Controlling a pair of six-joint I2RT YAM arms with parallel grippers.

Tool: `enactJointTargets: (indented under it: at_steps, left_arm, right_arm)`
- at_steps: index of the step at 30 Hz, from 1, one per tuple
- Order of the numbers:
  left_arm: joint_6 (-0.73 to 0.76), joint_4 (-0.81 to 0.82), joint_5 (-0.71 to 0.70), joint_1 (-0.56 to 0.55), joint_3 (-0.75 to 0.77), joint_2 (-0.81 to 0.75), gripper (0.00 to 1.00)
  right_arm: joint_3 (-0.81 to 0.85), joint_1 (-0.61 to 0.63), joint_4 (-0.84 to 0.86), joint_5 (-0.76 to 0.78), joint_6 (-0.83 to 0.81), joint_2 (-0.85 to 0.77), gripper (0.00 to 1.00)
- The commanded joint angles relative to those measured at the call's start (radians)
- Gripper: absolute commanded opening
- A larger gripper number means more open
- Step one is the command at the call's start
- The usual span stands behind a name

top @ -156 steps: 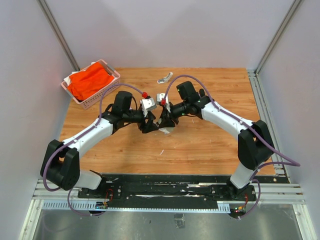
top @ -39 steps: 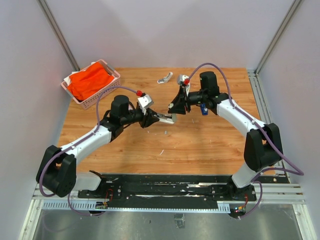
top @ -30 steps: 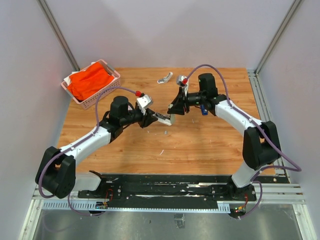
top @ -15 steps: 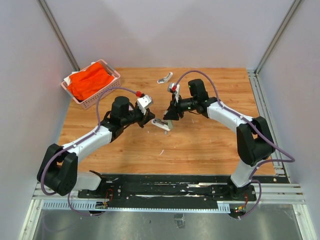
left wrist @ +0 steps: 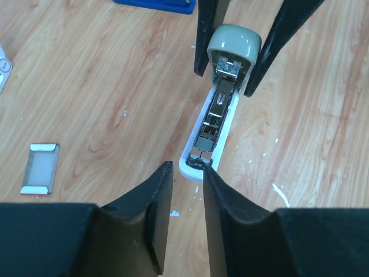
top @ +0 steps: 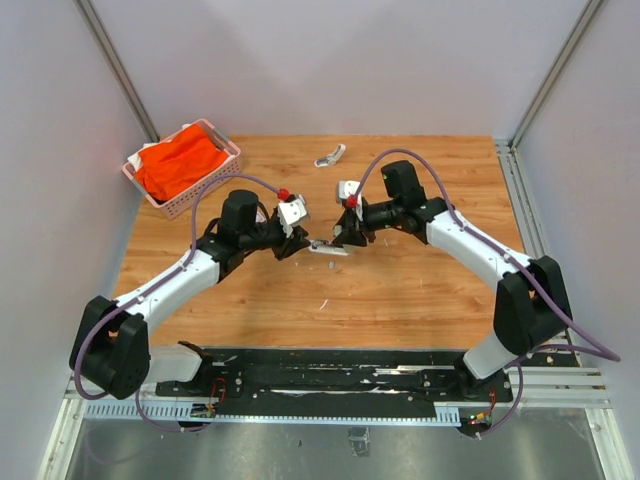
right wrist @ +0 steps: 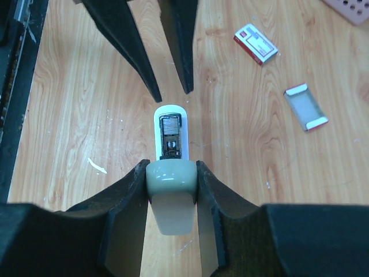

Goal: Unload the staples from the stapler
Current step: Open the stapler at the center of the board.

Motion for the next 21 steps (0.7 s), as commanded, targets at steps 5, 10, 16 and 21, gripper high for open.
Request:
enactJointTargets:
  at_steps: [5, 10, 16, 21]
  left_arm:
    - [0.129, -0.101, 0.122, 0.007, 0.040, -0.012, 0.42]
    - [0.139, -0.116, 0.152, 0.004, 0.045, 0.004, 0.44]
    - [0.177, -0.119, 0.146, -0.009, 0.030, 0.007, 0.43]
    - [0.224, -0.104, 0.090, -0.019, 0.007, 0.007, 0.41]
  right_arm:
    - [-0.038, 0.077, -0.058, 0.062, -0.252, -0.082, 0.01]
    - [-0.040, 0.106, -0.061, 0.105, -0.270, -0.087, 0.01]
    - [-0.035, 0.139, -0.063, 0.160, -0.285, -0.087, 0.01]
    - [-0.031, 0.165, -0.065, 0.222, -0.297, -0.094, 0.01]
